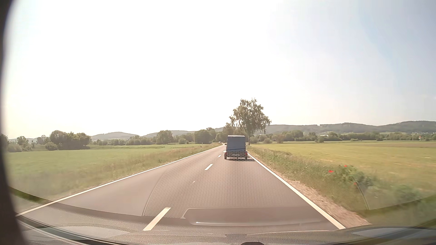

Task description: Follow the waypoints while adhering to traffic rules and regulations

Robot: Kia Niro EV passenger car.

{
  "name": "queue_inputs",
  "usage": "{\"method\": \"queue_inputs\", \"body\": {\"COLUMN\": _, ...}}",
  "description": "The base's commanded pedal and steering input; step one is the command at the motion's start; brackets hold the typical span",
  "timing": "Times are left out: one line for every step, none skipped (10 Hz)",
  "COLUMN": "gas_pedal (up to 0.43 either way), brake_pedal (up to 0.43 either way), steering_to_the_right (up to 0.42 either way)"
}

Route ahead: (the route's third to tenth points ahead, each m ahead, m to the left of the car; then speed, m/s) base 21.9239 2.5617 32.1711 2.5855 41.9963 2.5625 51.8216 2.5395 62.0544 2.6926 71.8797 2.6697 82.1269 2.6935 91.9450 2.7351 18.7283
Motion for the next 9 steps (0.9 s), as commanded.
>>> {"method": "queue_inputs", "body": {"gas_pedal": 0.197, "brake_pedal": 0.000, "steering_to_the_right": -0.001}}
{"method": "queue_inputs", "body": {"gas_pedal": 0.197, "brake_pedal": 0.000, "steering_to_the_right": 0.000}}
{"method": "queue_inputs", "body": {"gas_pedal": 0.197, "brake_pedal": 0.000, "steering_to_the_right": -0.001}}
{"method": "queue_inputs", "body": {"gas_pedal": 0.197, "brake_pedal": 0.000, "steering_to_the_right": -0.001}}
{"method": "queue_inputs", "body": {"gas_pedal": 0.197, "brake_pedal": 0.000, "steering_to_the_right": -0.001}}
{"method": "queue_inputs", "body": {"gas_pedal": 0.197, "brake_pedal": 0.000, "steering_to_the_right": -0.001}}
{"method": "queue_inputs", "body": {"gas_pedal": 0.197, "brake_pedal": 0.000, "steering_to_the_right": -0.001}}
{"method": "queue_inputs", "body": {"gas_pedal": 0.197, "brake_pedal": 0.000, "steering_to_the_right": 0.000}}
{"method": "queue_inputs", "body": {"gas_pedal": 0.197, "brake_pedal": 0.000, "steering_to_the_right": -0.001}}
